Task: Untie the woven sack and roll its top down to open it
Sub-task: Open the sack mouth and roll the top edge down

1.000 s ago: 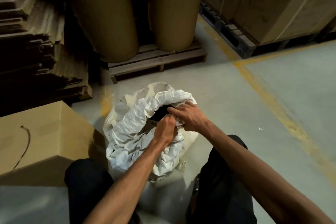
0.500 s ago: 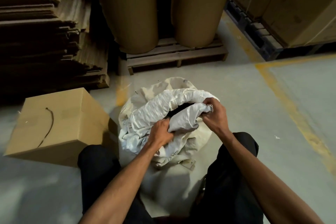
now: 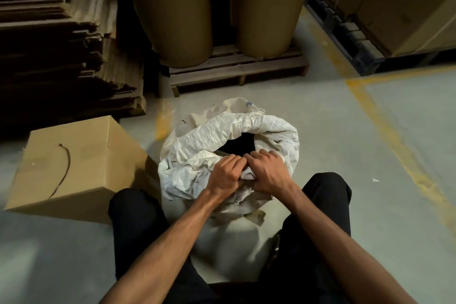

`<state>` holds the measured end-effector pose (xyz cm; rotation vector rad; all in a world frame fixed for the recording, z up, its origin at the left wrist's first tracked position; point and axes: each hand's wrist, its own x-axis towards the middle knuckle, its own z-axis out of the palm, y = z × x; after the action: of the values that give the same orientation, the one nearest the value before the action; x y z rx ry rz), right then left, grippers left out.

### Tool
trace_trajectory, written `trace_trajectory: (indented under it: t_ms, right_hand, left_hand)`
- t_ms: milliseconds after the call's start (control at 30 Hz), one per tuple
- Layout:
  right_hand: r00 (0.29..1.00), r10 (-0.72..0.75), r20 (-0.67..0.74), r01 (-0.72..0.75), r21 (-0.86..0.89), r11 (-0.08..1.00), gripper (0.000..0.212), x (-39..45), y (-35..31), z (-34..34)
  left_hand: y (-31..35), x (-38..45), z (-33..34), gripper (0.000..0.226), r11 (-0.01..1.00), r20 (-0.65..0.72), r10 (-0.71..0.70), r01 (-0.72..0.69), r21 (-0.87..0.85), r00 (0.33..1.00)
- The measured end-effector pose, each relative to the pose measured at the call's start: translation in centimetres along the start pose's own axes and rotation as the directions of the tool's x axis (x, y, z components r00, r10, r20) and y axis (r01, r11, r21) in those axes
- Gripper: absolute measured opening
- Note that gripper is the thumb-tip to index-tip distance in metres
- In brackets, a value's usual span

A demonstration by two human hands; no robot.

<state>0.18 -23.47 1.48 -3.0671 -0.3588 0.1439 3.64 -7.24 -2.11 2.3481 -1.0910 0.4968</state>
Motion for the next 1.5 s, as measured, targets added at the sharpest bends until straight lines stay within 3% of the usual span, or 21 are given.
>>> trace_trajectory:
  t_ms: [67,167,233,333,433,567,667,733,767,867,933,1033,1133,1200,1300,1433,1500]
  right_hand:
    - [0.998,0.02,-0.053,-0.016,0.063,0.998,0.048,-0.1,0.2,1.2]
    - [0.988,0.063,-0.143,-0.042,0.144,0.989,0.048,-0.3,0.6,1.6]
    - [0.98,0.106,-0.171,-0.073,0.187,0.98,0.048,-0.4,0.9,1.4]
    - [0.971,0.17,-0.167,-0.121,0.267,0.956,0.043,-0.2,1.1,0.9]
    - [0.96,0.21,-0.187,-0.138,0.336,0.932,0.045,0.0,1.1,0.9]
    - [0.972,0.204,-0.116,-0.154,0.341,0.927,0.044,0.4,1.2,-0.1]
    - [0.987,0.081,0.142,-0.117,0.27,0.956,0.062,0.8,1.8,-1.8]
    - [0.927,0.023,0.374,-0.132,0.268,0.954,0.093,1.1,1.7,-3.3]
    - [0.91,0.007,0.414,-0.13,0.269,0.954,0.104,1.2,1.4,-4.0]
    - [0.963,-0.013,0.268,-0.053,0.236,0.97,0.109,1.7,-0.5,-4.6]
    - [0.984,0.004,0.18,-0.046,0.231,0.972,0.088,1.9,-2.1,-3.8]
    - [0.984,0.086,0.158,-0.13,0.296,0.946,0.063,1.7,-3.9,-1.9]
    - [0.992,0.096,0.077,-0.113,0.267,0.957,0.051,0.9,-5.1,-0.5]
    - [0.996,0.088,-0.006,-0.084,0.232,0.969,0.049,0.3,-5.4,0.4]
    - [0.992,0.105,-0.069,-0.091,0.189,0.978,0.056,-0.5,-4.8,1.6]
    - [0.99,0.116,-0.084,-0.102,0.157,0.982,0.067,-2.0,-4.8,2.2]
    - [0.988,0.107,-0.108,-0.089,0.161,0.983,0.073,-2.6,-5.1,2.4]
  left_hand:
    - [-0.1,0.4,-0.7,0.019,0.994,0.143,-0.047,0.06,-0.09,0.989]
    - [-1.0,0.5,-2.8,0.071,0.963,0.433,-0.13,0.218,-0.159,0.892]
    - [-2.4,-0.2,-3.7,0.106,0.99,0.524,-0.105,0.14,-0.026,0.845]
    - [-4.7,-0.9,-4.6,0.125,0.984,0.592,-0.128,0.028,0.175,0.796]
    - [-5.4,-1.3,-4.7,0.111,0.969,0.585,-0.21,0.086,0.233,0.783]
    - [-4.5,-1.5,-4.8,0.068,0.96,0.444,-0.242,0.145,0.241,0.863]
    - [-4.3,-2.1,-4.4,0.05,0.959,0.349,-0.258,0.195,0.205,0.901]
    - [-4.2,-2.8,-3.9,0.043,0.963,0.288,-0.256,0.216,0.164,0.923]
    - [-4.1,-3.1,-3.7,0.037,0.966,0.246,-0.241,0.208,0.152,0.939]
    - [-3.5,-3.0,-3.2,0.015,0.971,0.085,-0.127,0.107,0.213,0.988]
    - [-2.8,-2.7,-3.2,0.008,0.965,-0.008,-0.048,0.048,0.257,0.999]
    - [-2.2,-2.9,-3.4,0.019,0.971,-0.077,-0.035,0.052,0.234,0.996]
    - [-2.2,-3.4,-4.0,0.02,0.987,-0.008,-0.05,0.05,0.151,0.999]
    - [-2.0,-3.0,-4.6,0.023,0.996,0.156,-0.049,0.036,0.081,0.987]
    - [-1.8,-2.4,-5.7,0.041,0.994,0.457,-0.067,0.098,-0.044,0.887]
    - [-2.8,-2.8,-7.4,0.074,0.905,0.572,-0.122,0.327,-0.271,0.812]
    - [-3.6,-2.6,-8.1,0.084,0.884,0.65,-0.093,0.363,-0.294,0.754]
